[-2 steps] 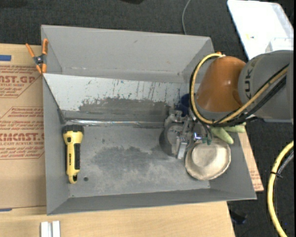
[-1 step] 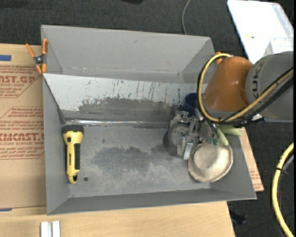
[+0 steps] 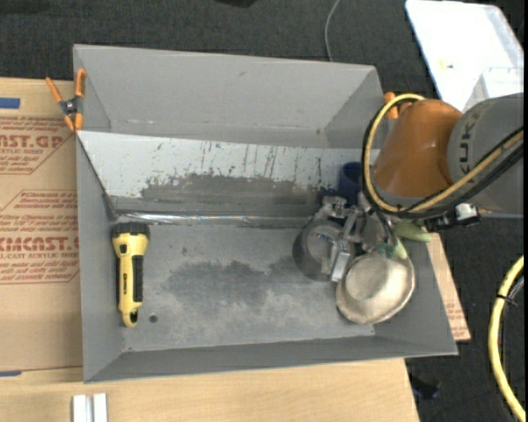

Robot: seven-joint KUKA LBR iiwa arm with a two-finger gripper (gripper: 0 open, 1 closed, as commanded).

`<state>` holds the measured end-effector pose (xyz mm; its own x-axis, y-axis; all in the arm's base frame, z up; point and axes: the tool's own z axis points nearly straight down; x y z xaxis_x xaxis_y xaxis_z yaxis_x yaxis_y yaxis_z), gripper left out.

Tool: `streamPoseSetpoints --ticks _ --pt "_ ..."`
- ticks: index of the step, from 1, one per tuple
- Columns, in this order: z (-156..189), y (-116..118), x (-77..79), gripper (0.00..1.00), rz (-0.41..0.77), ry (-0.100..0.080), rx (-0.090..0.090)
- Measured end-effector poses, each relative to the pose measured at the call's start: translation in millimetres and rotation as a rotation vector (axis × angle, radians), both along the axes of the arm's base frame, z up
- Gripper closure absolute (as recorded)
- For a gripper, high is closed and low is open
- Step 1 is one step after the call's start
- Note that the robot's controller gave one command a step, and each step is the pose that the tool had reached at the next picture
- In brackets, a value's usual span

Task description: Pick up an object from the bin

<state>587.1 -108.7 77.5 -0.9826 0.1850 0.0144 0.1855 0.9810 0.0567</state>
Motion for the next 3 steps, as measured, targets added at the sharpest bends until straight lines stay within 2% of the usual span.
streamPoseSetpoints --ticks 1,2,3 --pt "7.0 -17.8 -13.7 1.0 -0.095 -0.003 -0.004" --pt "7.1 -17.9 -13.7 1.0 -0.095 -0.003 -0.004" --pt "55.1 -14.9 -19.3 1.0 -0.079 -0.001 -0.003"
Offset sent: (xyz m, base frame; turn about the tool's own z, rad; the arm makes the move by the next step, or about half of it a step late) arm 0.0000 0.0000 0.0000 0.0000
